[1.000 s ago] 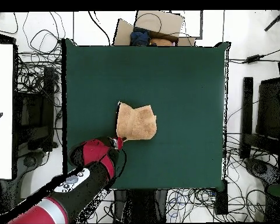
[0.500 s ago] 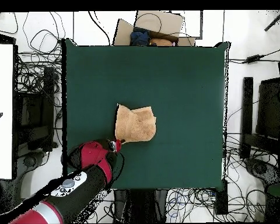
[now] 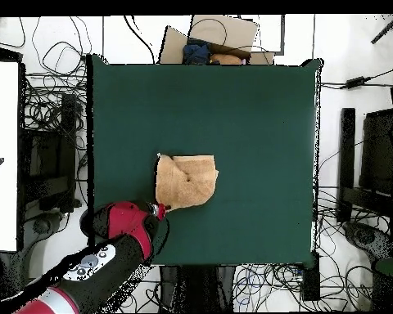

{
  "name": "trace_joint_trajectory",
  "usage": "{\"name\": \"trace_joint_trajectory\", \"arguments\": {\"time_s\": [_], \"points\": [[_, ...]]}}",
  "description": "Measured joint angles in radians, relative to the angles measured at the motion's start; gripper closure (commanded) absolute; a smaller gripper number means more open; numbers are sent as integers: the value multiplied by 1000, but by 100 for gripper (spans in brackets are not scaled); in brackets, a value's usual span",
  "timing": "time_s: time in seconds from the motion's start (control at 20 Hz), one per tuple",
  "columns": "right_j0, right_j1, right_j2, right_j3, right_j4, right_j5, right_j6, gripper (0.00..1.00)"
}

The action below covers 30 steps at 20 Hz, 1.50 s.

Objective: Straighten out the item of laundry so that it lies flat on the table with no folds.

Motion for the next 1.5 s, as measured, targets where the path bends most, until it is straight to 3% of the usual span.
{"name": "trace_joint_trajectory", "arguments": {"time_s": [0.9,1.2,1.5], "points": [[75,-57,-15,28,19,242,125,100],[63,-121,-16,31,19,316,125,100],[-6,-207,-16,31,13,376,125,100]]}}
